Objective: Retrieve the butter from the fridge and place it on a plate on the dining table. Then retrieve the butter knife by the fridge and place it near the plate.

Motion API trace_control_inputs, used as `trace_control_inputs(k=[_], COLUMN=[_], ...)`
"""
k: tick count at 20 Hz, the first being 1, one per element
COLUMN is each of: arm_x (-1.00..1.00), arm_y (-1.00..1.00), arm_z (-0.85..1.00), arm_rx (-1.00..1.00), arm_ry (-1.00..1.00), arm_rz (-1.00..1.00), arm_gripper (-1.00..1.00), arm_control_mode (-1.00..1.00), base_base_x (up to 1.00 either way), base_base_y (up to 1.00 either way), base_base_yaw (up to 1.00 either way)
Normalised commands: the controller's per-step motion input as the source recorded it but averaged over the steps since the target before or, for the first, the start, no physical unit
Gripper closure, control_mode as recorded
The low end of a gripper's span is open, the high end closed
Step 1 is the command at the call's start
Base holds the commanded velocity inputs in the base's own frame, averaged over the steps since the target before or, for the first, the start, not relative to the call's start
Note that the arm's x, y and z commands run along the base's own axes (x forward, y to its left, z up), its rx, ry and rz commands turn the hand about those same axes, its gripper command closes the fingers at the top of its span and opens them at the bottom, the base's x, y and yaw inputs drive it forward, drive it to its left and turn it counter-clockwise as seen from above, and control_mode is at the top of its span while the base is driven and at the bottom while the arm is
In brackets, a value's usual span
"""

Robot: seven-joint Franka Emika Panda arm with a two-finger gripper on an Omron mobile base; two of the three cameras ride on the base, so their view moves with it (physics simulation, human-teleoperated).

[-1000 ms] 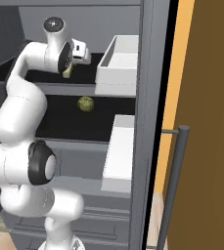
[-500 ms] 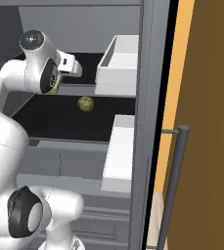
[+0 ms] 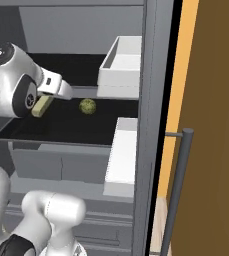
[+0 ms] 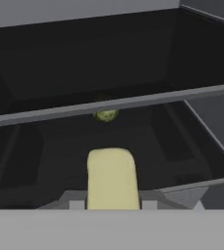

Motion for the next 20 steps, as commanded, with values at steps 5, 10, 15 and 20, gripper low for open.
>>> trace_control_inputs(k=[5, 10, 15, 20], arm_x=[-0.99, -0.85, -0.23, -0.03], arm_y=[-0.14, -0.14, -0.14, -0.11], arm_z=[-0.27, -0.27, -0.44, -0.46], arm_rx=[0.01, 0.03, 0.0, 0.0], arm_ry=[0.01, 0.05, 0.06, 0.07], arm_rz=[-0.08, -0.05, 0.0, 0.0], arm_gripper=[1.0, 1.0, 1.0, 1.0], arm_control_mode=[-1.0, -1.0, -1.0, -1.0], base_base_x=[0.0, 0.0, 0.0, 0.0], base_base_y=[0.0, 0.0, 0.0, 0.0], base_base_yaw=[0.0, 0.0, 0.0, 0.0])
